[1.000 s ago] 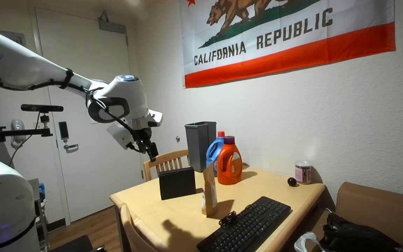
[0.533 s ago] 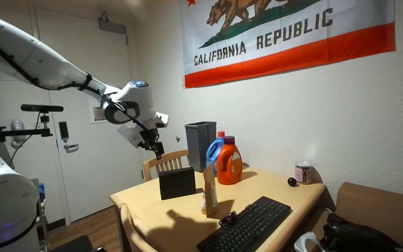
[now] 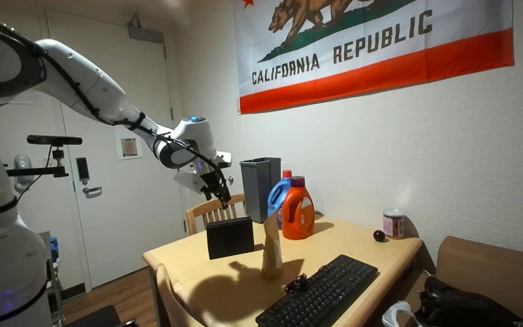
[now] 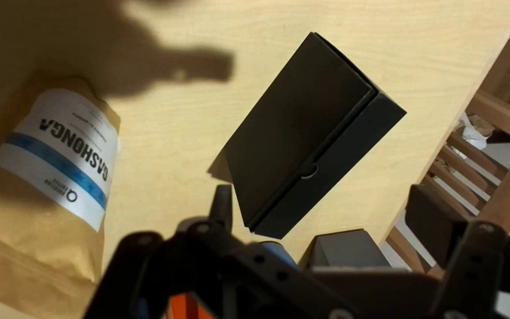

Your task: Make the black box lay on its back

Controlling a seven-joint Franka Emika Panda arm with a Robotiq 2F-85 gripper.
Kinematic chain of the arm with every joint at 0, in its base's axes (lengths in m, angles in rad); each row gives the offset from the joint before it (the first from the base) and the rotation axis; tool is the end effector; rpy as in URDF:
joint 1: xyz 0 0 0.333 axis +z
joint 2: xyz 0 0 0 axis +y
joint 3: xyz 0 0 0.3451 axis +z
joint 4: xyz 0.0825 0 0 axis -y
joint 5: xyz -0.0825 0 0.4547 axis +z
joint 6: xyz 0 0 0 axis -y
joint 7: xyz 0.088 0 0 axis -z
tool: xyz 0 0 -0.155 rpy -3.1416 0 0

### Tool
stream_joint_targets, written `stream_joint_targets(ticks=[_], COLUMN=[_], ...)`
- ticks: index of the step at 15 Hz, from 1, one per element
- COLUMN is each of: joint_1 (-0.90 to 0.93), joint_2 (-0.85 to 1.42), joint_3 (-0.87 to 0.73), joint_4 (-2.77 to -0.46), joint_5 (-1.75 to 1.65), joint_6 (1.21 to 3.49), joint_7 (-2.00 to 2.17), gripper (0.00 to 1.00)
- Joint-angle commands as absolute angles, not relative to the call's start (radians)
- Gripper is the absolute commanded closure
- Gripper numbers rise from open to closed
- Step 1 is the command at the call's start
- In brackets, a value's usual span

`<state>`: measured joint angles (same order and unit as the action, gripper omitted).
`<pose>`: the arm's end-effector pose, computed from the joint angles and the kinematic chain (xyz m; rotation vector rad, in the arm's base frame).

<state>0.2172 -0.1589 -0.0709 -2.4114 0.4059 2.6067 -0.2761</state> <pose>0.5621 0.0845 0.3495 -2.8375 -0.1521 -0.5242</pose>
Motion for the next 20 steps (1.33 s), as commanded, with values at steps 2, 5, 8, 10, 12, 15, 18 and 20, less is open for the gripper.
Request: stream_joint_targets(ticks=[2, 5, 8, 10, 12, 15, 18, 20], joint_1=[0.187, 0.18, 0.196, 0.191, 0.175, 0.153, 0.14, 0.135], joint_2=[-0.154, -0.129, -0.059, -0.011, 0.036, 0.1, 0.146, 0.172], joint_3=[-0.036, -0.026, -0.02, -0.005, 0.018, 0.044, 0.049, 0.044], joint_4=[-2.403, -2.392, -2.335, -2.293, -2.255, -2.211, -2.185, -2.168], joint_5=[0.411, 0.411, 0.537, 0.642, 0.707, 0.674, 0.585, 0.496], joint_6=[2.599, 2.637, 2.65, 2.634, 2.639, 2.654, 2.657, 2.654], joint_7=[-0.278, -0.246, -0.243, -0.234, -0.227, -0.132, -0.013, 0.072], gripper=[0.0, 0.0, 0.0, 0.0, 0.0, 0.0, 0.0, 0.0])
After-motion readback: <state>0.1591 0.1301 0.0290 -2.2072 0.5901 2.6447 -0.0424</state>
